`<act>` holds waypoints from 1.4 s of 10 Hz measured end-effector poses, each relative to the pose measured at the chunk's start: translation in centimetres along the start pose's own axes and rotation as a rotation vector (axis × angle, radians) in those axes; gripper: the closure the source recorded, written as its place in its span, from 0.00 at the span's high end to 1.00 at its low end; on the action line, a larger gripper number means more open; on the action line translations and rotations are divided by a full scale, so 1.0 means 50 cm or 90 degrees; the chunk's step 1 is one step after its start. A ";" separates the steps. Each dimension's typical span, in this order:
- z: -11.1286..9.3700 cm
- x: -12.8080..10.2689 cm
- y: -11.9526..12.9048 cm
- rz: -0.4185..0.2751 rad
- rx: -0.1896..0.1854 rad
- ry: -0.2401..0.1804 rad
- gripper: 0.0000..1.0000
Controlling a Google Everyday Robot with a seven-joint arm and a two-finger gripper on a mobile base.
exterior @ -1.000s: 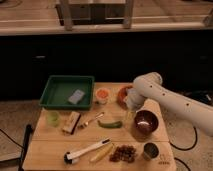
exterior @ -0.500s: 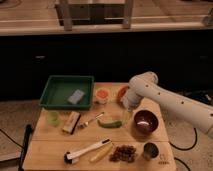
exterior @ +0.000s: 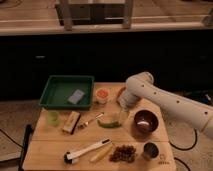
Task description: Place pepper in plastic cup
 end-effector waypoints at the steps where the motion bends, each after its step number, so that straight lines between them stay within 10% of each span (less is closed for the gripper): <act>1: 0.007 -0.011 0.000 -0.002 -0.002 -0.001 0.80; 14: 0.074 -0.041 0.012 0.025 -0.002 -0.007 0.80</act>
